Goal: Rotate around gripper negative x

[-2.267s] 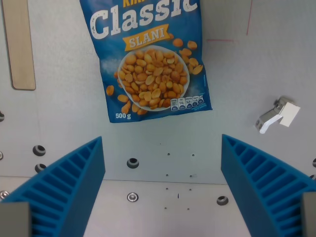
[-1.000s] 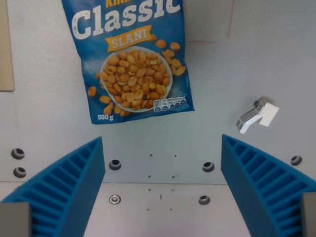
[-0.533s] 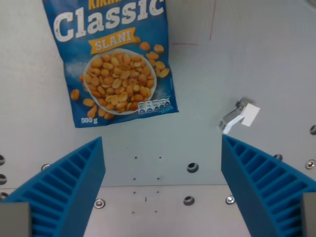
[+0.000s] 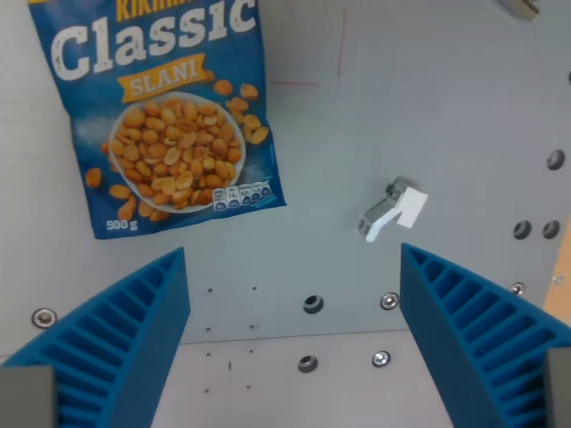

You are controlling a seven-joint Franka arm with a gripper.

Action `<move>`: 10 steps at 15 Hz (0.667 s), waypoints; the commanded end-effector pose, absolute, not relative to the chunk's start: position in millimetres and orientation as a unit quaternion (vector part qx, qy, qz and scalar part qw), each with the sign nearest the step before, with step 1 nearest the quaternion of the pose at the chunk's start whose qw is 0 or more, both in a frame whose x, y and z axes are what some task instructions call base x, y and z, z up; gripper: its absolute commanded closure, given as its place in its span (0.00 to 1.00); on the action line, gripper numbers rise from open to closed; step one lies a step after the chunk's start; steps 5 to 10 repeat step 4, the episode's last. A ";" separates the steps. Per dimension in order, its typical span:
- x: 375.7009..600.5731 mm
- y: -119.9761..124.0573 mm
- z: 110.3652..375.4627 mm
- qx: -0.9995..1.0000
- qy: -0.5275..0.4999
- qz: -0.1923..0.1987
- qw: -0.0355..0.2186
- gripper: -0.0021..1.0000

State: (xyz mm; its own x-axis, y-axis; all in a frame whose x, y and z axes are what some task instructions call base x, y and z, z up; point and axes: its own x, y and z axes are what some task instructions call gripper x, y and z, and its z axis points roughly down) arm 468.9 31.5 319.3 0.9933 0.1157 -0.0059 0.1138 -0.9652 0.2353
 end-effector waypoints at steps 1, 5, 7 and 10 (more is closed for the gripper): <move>467.2 34.5 321.0 0.971 0.045 0.008 0.235 0.00; 467.2 34.5 321.0 0.966 0.045 0.009 0.254 0.00; 467.2 34.5 321.0 0.966 0.045 0.009 0.254 0.00; 467.2 34.5 321.0 0.966 0.045 0.009 0.254 0.00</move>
